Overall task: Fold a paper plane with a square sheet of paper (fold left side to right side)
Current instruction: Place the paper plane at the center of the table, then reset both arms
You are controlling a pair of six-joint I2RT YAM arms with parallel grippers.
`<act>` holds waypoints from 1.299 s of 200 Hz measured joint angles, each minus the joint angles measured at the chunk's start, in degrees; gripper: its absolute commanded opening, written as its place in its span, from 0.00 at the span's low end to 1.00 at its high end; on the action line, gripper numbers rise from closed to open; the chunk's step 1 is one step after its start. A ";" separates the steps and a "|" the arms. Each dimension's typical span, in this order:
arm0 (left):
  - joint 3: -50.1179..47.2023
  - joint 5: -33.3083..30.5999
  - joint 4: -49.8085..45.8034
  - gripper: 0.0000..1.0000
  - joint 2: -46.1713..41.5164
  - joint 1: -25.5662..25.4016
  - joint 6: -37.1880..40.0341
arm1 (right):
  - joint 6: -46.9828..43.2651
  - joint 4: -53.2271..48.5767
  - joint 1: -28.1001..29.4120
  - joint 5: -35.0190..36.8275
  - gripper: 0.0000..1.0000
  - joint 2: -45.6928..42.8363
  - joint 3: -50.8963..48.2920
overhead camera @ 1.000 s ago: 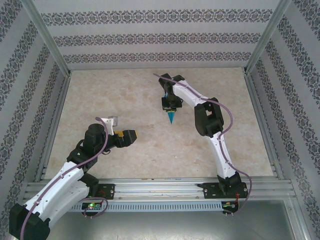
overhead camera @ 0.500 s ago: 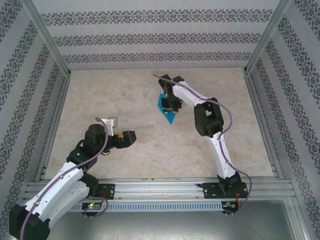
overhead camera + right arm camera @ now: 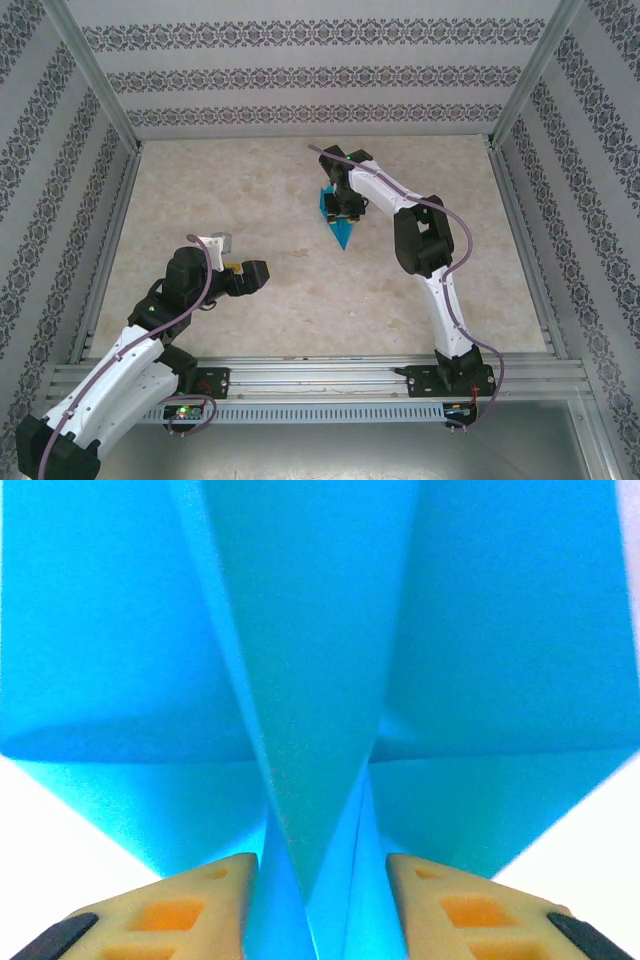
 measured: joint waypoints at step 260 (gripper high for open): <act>0.50 -8.28 -1.18 1.00 -0.48 1.11 0.20 | -3.45 14.71 3.04 13.33 0.98 -60.83 -51.60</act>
